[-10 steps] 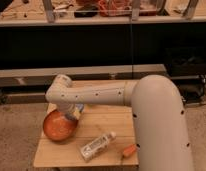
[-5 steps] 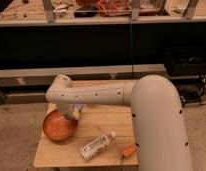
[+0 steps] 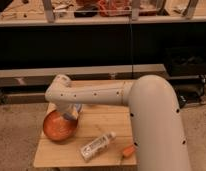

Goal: Place the white sponge in the ceramic bowl

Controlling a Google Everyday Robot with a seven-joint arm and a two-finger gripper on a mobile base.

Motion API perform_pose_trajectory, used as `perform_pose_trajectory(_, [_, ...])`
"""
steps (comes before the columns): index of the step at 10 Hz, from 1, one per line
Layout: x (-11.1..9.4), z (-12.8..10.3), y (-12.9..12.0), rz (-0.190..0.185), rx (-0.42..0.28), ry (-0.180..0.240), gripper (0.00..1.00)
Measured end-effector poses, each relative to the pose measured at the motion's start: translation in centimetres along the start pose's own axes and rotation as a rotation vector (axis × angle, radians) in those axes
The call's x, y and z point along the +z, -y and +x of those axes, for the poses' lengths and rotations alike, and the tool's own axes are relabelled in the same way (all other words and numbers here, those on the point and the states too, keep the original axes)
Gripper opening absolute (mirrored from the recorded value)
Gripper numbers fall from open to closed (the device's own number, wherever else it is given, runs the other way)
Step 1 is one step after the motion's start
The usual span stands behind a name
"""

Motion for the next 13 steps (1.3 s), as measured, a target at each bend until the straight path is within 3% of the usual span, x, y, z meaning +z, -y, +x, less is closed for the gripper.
perform_pose_trajectory(5, [0.20,-0.18,0.36,0.004,-0.019,0.013,0.28])
perform_pose_trajectory(7, [0.28,-0.20,0.39,0.005,-0.023,0.017,0.50])
perform_pose_trajectory(9, [0.31,-0.29,0.42,0.006,-0.028,0.020,0.64])
perform_pose_trajectory(12, [0.35,-0.41,0.49,0.009,-0.035,0.026,0.69])
perform_pose_trajectory(13, [0.34,-0.48,0.48,0.010,-0.037,0.028,0.78])
